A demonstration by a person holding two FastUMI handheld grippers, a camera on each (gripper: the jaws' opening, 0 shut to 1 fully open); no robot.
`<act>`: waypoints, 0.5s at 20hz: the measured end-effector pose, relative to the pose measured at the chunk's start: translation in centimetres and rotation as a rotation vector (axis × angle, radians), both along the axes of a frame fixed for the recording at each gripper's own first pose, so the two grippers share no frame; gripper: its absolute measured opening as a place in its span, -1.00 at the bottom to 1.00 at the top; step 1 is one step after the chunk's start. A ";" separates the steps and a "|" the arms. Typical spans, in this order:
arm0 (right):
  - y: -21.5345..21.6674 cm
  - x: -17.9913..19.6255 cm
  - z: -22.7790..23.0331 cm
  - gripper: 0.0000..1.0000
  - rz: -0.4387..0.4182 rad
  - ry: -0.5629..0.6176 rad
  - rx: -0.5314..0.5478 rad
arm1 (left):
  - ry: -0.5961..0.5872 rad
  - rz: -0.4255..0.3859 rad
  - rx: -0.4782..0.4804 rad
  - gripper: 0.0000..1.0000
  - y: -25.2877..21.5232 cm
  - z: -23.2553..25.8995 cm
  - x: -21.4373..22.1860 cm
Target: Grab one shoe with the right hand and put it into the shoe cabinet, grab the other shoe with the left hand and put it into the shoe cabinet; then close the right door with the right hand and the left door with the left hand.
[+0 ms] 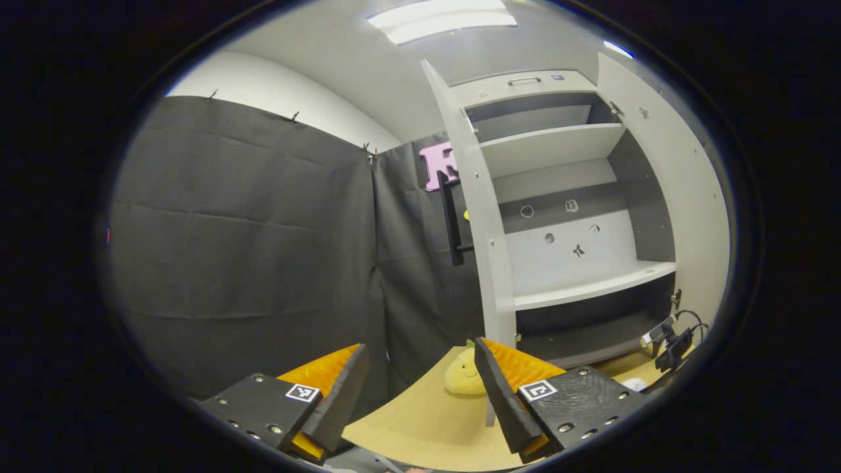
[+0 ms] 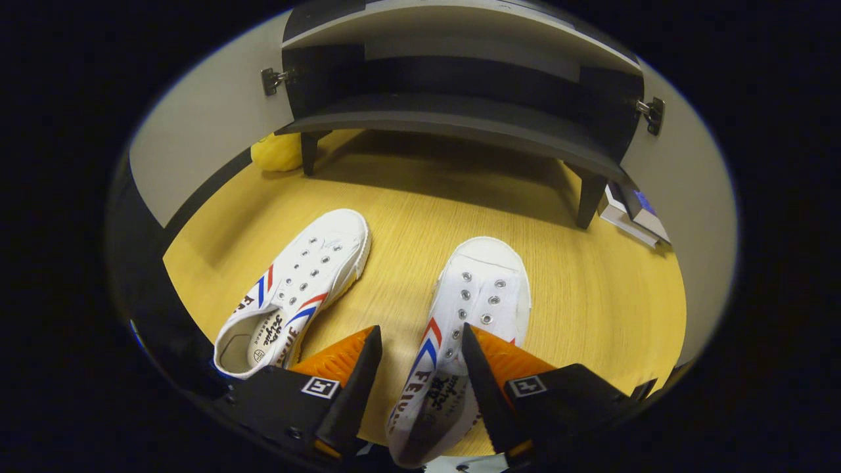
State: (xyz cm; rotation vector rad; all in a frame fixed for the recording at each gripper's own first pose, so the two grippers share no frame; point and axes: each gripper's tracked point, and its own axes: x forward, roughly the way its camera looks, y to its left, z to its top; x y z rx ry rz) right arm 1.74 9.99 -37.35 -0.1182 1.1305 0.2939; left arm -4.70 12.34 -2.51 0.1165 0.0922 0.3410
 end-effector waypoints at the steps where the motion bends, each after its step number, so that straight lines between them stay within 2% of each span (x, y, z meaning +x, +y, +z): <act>1: -0.1 0.7 0.2 0.25 -0.003 -0.029 -0.021 | 0.002 0.003 -0.003 0.86 0.0 -0.1 -0.1; 2: -0.1 0.4 -0.3 0.31 0.000 -0.015 -0.047 | 0.002 0.006 -0.003 0.86 0.1 -0.1 0.0; 3: -1.1 1.0 0.0 0.19 -0.010 -0.047 -0.099 | -0.001 0.006 -0.006 0.86 0.0 -0.1 -0.1; 4: -1.0 0.9 0.0 0.02 -0.047 -0.044 -0.091 | -0.003 0.004 -0.006 0.86 0.0 -0.1 0.1; 5: -0.9 1.0 -0.2 -0.43 -0.056 -0.042 -0.078 | -0.005 0.005 -0.003 0.86 0.0 0.0 0.0; 6: -1.1 0.9 -0.2 -0.37 -0.070 -0.043 -0.067 | -0.008 0.006 -0.001 0.86 0.1 0.1 0.0; 7: -0.8 0.9 0.1 -0.62 -0.066 -0.039 -0.036 | -0.012 0.005 -0.002 0.86 0.1 0.2 0.0; 8: -1.0 1.3 -0.4 -0.63 -0.102 -0.062 -0.023 | -0.014 0.003 -0.004 0.86 0.0 0.3 0.0; 9: -1.1 0.8 0.4 -0.89 -0.114 -0.070 -0.006 | -0.015 0.002 -0.003 0.86 0.0 0.3 0.0; 10: -1.1 1.0 0.2 -0.96 -0.115 -0.082 -0.002 | -0.017 0.001 -0.002 0.86 0.0 0.4 0.0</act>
